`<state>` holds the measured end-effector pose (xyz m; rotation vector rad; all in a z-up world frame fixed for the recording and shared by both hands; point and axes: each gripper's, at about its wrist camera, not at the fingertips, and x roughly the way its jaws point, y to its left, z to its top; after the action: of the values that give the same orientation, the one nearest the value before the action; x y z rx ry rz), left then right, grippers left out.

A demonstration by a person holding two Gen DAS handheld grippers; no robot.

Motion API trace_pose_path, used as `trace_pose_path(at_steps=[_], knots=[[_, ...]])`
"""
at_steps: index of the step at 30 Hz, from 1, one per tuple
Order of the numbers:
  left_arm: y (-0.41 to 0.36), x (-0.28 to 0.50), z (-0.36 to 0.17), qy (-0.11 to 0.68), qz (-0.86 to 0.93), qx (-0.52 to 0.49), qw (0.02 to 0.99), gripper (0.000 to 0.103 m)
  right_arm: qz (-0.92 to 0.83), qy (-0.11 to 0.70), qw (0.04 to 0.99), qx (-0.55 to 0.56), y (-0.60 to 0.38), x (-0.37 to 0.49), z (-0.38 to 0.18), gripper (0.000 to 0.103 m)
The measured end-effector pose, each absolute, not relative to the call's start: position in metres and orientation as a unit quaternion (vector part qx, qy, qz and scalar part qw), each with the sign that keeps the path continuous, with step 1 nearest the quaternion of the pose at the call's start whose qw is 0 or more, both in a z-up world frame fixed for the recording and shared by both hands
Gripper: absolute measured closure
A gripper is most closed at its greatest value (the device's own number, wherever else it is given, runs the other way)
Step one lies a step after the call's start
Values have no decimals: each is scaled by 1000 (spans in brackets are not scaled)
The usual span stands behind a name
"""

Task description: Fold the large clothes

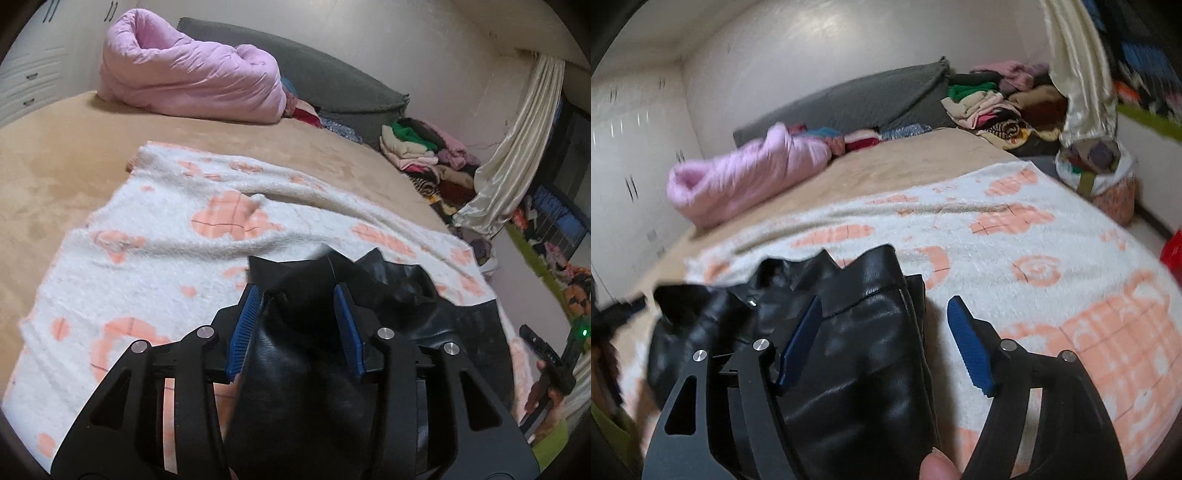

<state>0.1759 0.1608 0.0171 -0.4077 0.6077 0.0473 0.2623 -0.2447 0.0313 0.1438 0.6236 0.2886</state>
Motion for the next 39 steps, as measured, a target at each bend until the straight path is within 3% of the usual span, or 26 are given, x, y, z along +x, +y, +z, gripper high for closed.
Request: trace_pose_path(at_steps=[3,6,8,9,10,11,12,13,14,20,25,33,39], knots=[[161,179,11,304,51,-170,936,69,127,331,935,6,-225,274,19,34],[155,193,-2,336,33,-149,929,59,109,352,929,-26,-217,291,7,34],[148,206,-14,359,31,-127,924,57,120,358,926,-17,-217,298,3,52],[145,212,-20,371,27,-121,920,57,130,360,924,-11,-217,301,1,70],[143,215,-24,375,25,-117,919,64,126,360,924,-14,-216,303,0,80],[140,217,-26,377,25,-111,919,77,122,356,926,-21,-215,303,0,84],[137,217,-26,377,34,-102,920,83,122,349,929,-19,-216,301,3,88],[135,216,-22,368,40,-95,924,93,121,340,932,-12,-218,299,7,89],[135,213,-15,357,38,-96,929,96,119,333,935,-3,-220,296,14,89],[136,222,37,303,38,-93,948,97,136,279,944,110,-251,296,49,89],[131,255,26,324,64,-83,940,97,124,299,941,96,-243,324,36,89],[145,282,-36,397,75,-113,908,87,88,390,912,87,-237,355,-18,86],[147,279,-45,400,74,-124,905,81,83,409,905,83,-232,355,-31,85]])
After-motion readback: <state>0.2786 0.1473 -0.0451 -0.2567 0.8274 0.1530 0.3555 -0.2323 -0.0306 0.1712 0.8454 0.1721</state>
